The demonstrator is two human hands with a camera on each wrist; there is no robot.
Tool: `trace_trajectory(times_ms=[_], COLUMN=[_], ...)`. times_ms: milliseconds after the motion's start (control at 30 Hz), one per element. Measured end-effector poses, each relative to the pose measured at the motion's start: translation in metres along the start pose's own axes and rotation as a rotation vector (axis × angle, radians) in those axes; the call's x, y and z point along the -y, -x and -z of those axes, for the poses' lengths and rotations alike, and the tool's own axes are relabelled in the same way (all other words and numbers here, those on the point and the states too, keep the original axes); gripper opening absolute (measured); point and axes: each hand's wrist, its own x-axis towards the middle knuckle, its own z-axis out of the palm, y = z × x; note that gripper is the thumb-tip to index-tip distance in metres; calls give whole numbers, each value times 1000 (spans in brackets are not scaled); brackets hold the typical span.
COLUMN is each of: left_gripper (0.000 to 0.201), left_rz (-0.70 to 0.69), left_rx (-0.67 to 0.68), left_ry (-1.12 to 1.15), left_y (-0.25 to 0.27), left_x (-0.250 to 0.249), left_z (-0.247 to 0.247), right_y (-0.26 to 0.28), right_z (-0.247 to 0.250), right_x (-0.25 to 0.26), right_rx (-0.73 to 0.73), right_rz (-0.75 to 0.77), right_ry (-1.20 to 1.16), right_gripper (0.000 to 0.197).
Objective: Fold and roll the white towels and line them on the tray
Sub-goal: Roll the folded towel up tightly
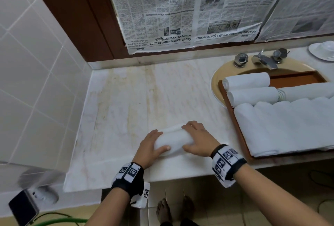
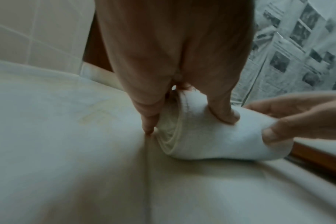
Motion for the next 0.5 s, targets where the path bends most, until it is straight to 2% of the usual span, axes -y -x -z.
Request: trace_trajectory(times_ms=[67,100,167,267,300,400,500], left_gripper=[83,86,89,67,67,84,92], left_rz=[19,27,53,12,-15,-37,-30], left_rx=[33,50,68,38,29,35,75], left_ry=[25,32,38,-24,-53,-185,-250], left_y=[-2,-2,-3,-3,-2,-5,-12], left_x=[0,1,-1,-8,-9,-6,-9], left_z=[4,5,8,9,8,8,15], right_y=[9,10,4,-15,-21,-35,-40], right_z=[-6,-7,-4,10,15,26,29], right_x=[-3,-2,0,2,2,1,2], right_rx=[-81,-75,-12,85,114,178,197], right_rz=[71,84,79,27,8,-29,-88], right_ry=[59,76,100,103,95,60,30], right_gripper=[76,76,79,77,74,66,70])
